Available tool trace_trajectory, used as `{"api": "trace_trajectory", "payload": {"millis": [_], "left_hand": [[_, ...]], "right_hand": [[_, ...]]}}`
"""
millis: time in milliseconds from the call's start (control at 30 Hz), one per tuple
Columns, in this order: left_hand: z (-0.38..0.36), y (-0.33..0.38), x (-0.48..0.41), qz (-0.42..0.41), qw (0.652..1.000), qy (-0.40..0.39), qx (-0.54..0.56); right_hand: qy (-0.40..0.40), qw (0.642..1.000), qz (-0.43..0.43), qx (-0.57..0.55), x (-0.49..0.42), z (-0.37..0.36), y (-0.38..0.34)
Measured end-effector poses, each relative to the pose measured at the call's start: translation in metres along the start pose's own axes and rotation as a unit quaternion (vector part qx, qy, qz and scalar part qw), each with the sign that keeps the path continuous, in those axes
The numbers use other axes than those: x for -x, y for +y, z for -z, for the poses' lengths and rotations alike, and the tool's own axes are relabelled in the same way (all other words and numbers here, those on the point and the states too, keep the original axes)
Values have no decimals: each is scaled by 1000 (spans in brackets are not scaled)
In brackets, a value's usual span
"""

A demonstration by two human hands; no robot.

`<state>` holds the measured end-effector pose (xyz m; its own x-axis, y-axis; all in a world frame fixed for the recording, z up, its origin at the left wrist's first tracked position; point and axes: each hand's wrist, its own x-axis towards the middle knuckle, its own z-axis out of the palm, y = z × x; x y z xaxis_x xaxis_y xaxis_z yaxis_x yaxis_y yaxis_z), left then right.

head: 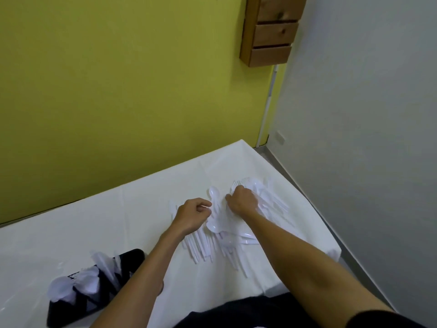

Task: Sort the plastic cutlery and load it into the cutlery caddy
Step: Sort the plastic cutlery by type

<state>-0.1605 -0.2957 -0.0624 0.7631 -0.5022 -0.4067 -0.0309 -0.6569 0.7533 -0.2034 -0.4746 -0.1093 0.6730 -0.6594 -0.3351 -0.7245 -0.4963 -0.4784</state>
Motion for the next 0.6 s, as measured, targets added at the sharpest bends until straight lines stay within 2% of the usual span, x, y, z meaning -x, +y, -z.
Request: {"api": "trace_trajectory", "payload": {"millis": [100,167,267,367,433,533,600], "left_hand": [[1,0,-6,21,998,22,50],[-1,5,-10,34,994,40,99],[-9,15,-16,56,982,71,165],[-21,23,-20,63,980,65,179],[-29,22,-24,57,981,79,170],[-34,15,-26,51,973,119,191],[-30,14,-25,63,960,138,235]], "right_hand": [[-21,1000,4,-19,-9,-2,-9],[-3,999,19,-43,-7,0,-13],[42,991,95,-81,14,7,-13],[13,978,180,-103,39,12,-6],[-19,972,207,-111,48,16,1],[-48,969,200,-136,46,22,15],[-15,976,155,-153,36,28,30]]}}
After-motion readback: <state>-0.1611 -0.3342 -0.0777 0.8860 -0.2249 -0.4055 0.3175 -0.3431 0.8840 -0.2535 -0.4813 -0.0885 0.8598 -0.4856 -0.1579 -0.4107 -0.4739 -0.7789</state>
